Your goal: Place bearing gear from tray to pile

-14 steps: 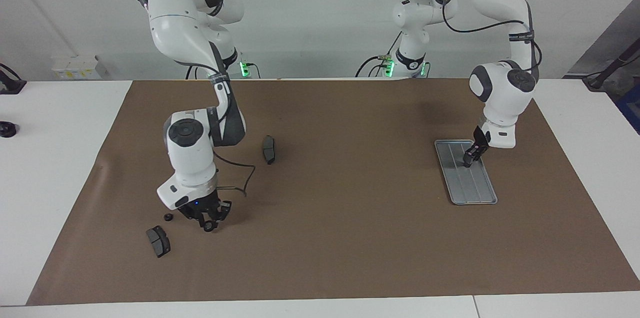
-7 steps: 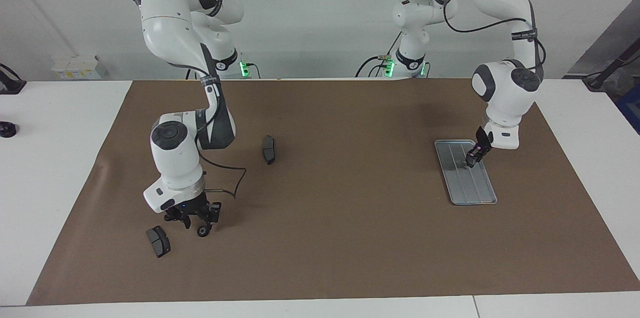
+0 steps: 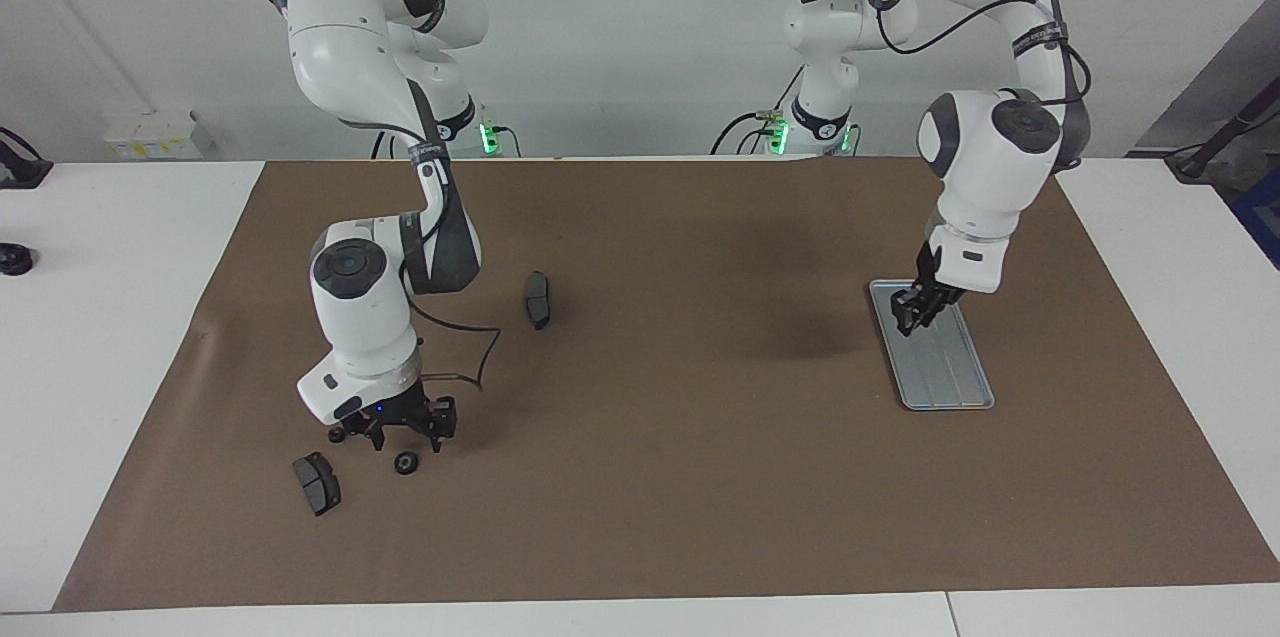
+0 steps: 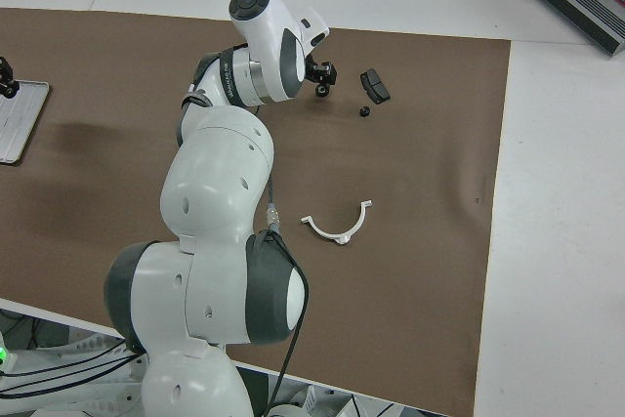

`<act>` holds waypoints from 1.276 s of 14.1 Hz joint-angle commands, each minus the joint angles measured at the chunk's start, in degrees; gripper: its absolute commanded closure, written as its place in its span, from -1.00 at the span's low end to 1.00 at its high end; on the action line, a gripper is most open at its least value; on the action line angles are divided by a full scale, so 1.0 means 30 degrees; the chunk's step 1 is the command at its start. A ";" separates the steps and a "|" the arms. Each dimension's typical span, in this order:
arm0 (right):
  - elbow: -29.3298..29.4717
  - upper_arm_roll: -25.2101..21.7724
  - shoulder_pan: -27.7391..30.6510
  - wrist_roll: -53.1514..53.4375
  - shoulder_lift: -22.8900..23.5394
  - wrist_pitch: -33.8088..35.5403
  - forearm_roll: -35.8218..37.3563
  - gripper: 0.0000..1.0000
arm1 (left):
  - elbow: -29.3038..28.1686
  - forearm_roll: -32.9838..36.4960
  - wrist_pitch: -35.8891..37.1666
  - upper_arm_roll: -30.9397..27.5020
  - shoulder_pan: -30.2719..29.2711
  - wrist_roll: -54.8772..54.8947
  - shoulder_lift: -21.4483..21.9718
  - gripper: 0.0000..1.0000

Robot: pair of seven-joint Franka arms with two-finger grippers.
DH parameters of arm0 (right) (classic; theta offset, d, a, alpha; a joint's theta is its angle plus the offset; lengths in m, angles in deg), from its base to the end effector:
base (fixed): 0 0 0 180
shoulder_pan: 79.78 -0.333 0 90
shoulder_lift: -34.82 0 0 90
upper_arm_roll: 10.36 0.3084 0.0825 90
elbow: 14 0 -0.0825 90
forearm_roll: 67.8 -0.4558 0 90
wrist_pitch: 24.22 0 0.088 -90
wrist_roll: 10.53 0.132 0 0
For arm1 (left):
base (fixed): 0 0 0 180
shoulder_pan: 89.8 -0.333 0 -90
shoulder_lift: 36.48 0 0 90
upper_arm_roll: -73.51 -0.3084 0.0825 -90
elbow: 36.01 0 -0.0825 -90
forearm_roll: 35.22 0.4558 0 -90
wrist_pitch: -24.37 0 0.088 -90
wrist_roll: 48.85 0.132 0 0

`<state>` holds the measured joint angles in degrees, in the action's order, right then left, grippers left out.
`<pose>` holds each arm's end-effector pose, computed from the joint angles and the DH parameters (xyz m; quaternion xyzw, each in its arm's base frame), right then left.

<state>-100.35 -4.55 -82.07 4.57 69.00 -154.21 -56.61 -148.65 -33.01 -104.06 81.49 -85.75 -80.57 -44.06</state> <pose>0.7797 0.0922 0.2678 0.9949 -0.0156 0.0931 0.0341 0.6498 -0.1354 0.3525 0.9843 0.1611 0.0696 0.0206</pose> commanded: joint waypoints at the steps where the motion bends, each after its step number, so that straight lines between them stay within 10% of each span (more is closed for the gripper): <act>1: 0.0717 0.0903 0.0030 0.0559 -0.0086 0.0995 -0.0539 -0.64 | 0.0076 0.0289 -0.1828 -0.0286 0.3615 -0.2947 -0.0663 1.00; 6: 0.0424 0.1257 -0.1609 0.2671 -0.0202 0.1025 -0.0276 -0.65 | 0.4162 0.0289 -0.5236 -0.0461 0.9160 -0.8725 -0.6685 1.00; 11: 0.0336 0.1257 -0.2458 0.3050 -0.0261 0.0996 -0.0276 -0.65 | 0.3742 0.0348 -0.6845 -0.0462 0.8993 -0.8848 -0.7054 0.98; 12: 0.0220 0.1257 -0.2692 0.3546 -0.0349 0.0967 -0.0276 -0.65 | 0.3593 0.0348 -0.6964 -0.0462 0.8993 -0.8790 -0.7025 0.86; 15: -0.0250 0.1286 -0.2900 0.4137 -0.0496 0.0557 -0.0276 -0.65 | 0.3446 0.0348 -0.6530 -0.0462 0.8934 -0.8906 -0.6937 -1.00; 18: -0.0250 0.1286 -0.2958 0.4108 -0.0496 0.0556 -0.0276 -0.65 | 0.4178 0.0348 -0.4042 -0.0987 0.8643 -0.8616 -0.5976 -1.00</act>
<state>-99.15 -1.08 -91.51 16.12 68.93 -151.68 -57.37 -136.34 -32.98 -120.97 79.50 -58.87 -106.58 -65.37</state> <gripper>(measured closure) 0.172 0.278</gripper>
